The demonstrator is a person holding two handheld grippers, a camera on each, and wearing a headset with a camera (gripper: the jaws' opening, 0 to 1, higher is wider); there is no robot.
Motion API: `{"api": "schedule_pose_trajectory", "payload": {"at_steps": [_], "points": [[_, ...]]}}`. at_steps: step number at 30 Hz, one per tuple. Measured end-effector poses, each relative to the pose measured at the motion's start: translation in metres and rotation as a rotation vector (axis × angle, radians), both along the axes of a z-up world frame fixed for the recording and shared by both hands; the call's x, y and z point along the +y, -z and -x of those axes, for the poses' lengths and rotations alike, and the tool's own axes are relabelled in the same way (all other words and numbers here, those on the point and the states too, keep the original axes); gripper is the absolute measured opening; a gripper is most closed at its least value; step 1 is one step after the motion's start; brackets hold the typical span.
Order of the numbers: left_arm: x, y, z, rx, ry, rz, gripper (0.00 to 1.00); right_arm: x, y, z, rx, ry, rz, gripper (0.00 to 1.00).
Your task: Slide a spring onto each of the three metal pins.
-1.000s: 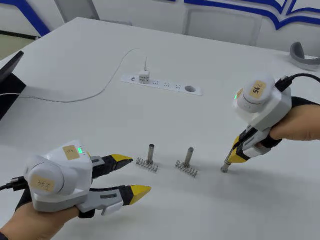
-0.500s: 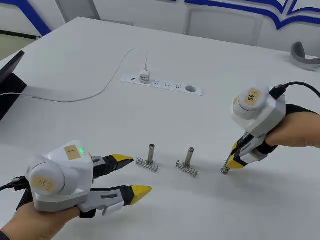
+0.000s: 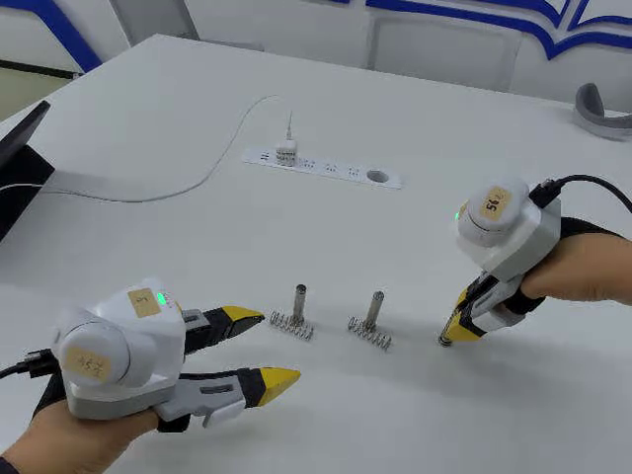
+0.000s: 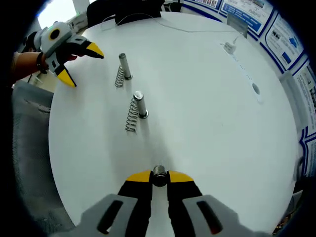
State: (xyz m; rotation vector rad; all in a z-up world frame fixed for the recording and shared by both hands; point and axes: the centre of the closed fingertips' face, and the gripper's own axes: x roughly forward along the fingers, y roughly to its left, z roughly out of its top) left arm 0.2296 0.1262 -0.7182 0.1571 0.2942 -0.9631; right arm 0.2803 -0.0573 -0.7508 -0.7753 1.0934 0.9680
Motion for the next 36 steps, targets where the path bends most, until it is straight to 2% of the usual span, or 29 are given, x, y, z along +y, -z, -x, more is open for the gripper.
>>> {"api": "schedule_pose_trajectory", "payload": {"at_steps": [9,12,18,25,27,36], "points": [[0.0,0.0,0.0,-0.001,-0.002,0.002,0.46,0.0,0.0,0.002,-0.015,-0.002,-0.009,0.17],[0.0,0.0,0.0,-0.001,-0.001,0.001,0.46,0.001,-0.006,0.001,-0.04,-0.006,-0.007,0.19],[0.0,-0.001,0.0,-0.004,0.001,0.001,0.46,0.013,-0.028,-0.002,-0.112,-0.026,-0.039,0.21],[-0.003,-0.003,0.0,-0.007,0.007,0.003,0.46,0.04,-0.044,0.005,-0.135,-0.058,-0.098,0.21],[-0.003,-0.003,0.0,-0.008,0.007,0.004,0.46,0.049,-0.043,0.008,-0.128,-0.062,-0.117,0.21],[0.001,-0.004,0.0,-0.01,-0.002,0.005,0.45,0.067,-0.018,0.011,-0.081,-0.06,-0.13,0.2]]}}
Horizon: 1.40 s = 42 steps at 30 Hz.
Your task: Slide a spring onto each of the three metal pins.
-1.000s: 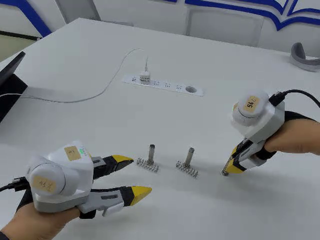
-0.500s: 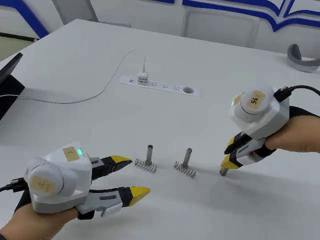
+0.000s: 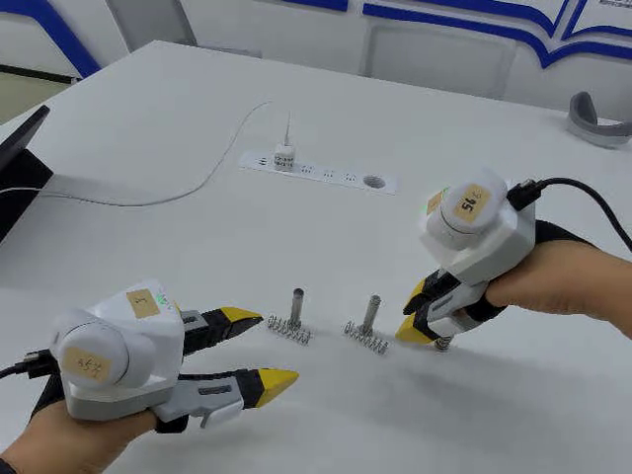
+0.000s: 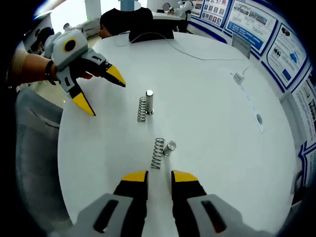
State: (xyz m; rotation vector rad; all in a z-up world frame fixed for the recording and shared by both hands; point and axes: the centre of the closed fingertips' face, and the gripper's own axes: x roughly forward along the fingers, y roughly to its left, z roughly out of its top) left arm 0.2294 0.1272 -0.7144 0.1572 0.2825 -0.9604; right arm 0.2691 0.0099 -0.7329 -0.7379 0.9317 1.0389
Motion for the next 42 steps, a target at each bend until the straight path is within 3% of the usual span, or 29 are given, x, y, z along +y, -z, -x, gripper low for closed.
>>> {"api": "schedule_pose_trajectory", "payload": {"at_steps": [7,11,19,34,42], "points": [[0.0,0.002,0.002,0.004,0.004,-0.006,0.45,0.01,0.015,-0.002,0.024,0.032,-0.029,0.17],[-0.001,0.001,0.002,0.005,0.003,-0.002,0.45,0.011,0.025,0.0,0.038,0.037,-0.018,0.17],[-0.003,0.002,0.003,0.01,0.009,-0.003,0.44,0.013,0.032,-0.003,0.053,0.059,-0.018,0.16],[-0.007,0.003,0.007,0.013,0.025,-0.004,0.43,0.013,0.038,0.0,0.063,0.058,-0.011,0.12],[-0.015,0.004,0.011,0.016,0.049,-0.007,0.41,0.018,0.024,0.017,0.047,-0.048,0.012,0.12]]}}
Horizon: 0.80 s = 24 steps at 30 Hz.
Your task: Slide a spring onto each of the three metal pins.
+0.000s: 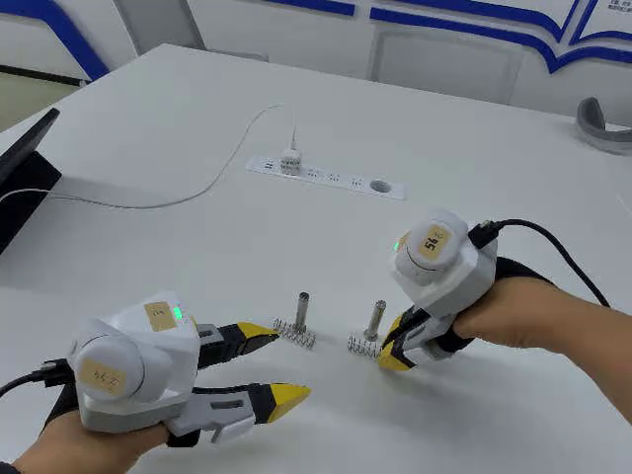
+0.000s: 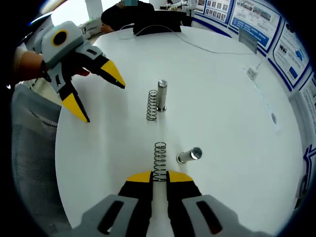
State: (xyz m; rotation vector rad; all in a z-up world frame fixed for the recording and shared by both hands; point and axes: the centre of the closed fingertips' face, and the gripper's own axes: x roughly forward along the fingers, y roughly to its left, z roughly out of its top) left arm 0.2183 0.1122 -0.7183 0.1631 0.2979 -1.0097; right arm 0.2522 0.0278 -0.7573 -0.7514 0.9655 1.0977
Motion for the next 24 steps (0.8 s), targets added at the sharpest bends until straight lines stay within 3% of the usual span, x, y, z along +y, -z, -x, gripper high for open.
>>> {"api": "schedule_pose_trajectory", "payload": {"at_steps": [8,15,24], "points": [[-0.017,0.004,0.001,-0.008,0.045,-0.019,0.4,0.008,-0.015,0.016,0.014,-0.059,-0.026,0.12],[-0.03,0.005,0.006,-0.026,0.09,-0.035,0.38,0.021,-0.032,0.037,0.035,-0.159,-0.054,0.11],[-0.037,0.005,0.012,-0.054,0.138,-0.054,0.31,0.033,-0.037,0.052,0.071,-0.249,-0.062,0.11]]}}
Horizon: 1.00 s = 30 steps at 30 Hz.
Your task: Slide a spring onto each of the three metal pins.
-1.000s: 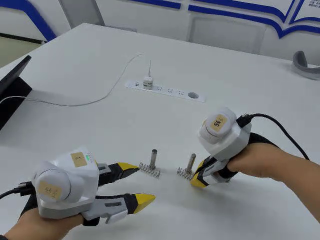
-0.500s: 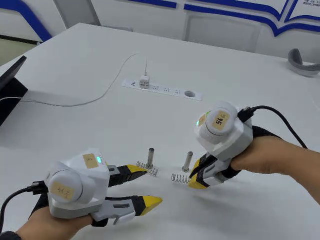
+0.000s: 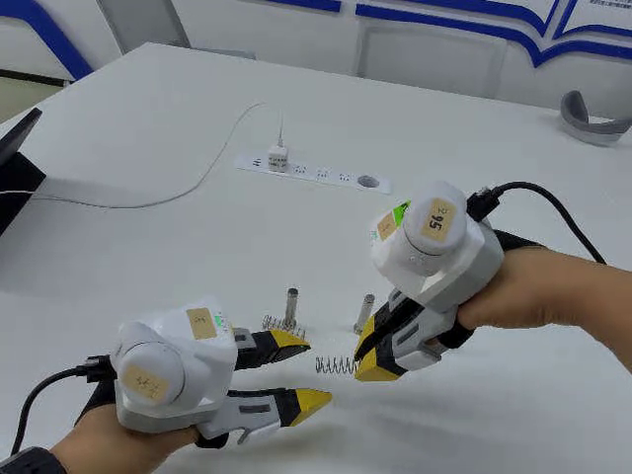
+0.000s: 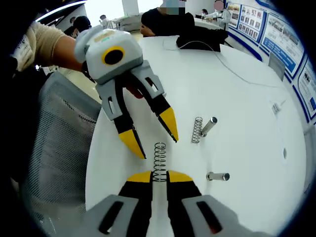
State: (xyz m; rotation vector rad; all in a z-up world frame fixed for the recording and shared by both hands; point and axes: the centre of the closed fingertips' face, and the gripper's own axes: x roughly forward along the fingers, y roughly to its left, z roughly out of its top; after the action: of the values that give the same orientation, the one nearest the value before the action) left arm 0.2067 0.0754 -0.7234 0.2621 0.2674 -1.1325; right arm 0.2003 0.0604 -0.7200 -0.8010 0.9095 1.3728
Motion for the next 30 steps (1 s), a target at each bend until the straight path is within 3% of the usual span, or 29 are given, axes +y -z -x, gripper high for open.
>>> {"api": "schedule_pose_trajectory", "payload": {"at_steps": [16,30], "points": [[-0.011,-0.001,0.006,-0.063,0.059,-0.021,0.13,0.002,-0.004,0.01,0.036,-0.035,0.066,0.12],[-0.015,0.0,0.01,-0.048,0.076,-0.014,0.11,0.012,-0.022,0.011,0.003,-0.044,0.056,0.11]]}}
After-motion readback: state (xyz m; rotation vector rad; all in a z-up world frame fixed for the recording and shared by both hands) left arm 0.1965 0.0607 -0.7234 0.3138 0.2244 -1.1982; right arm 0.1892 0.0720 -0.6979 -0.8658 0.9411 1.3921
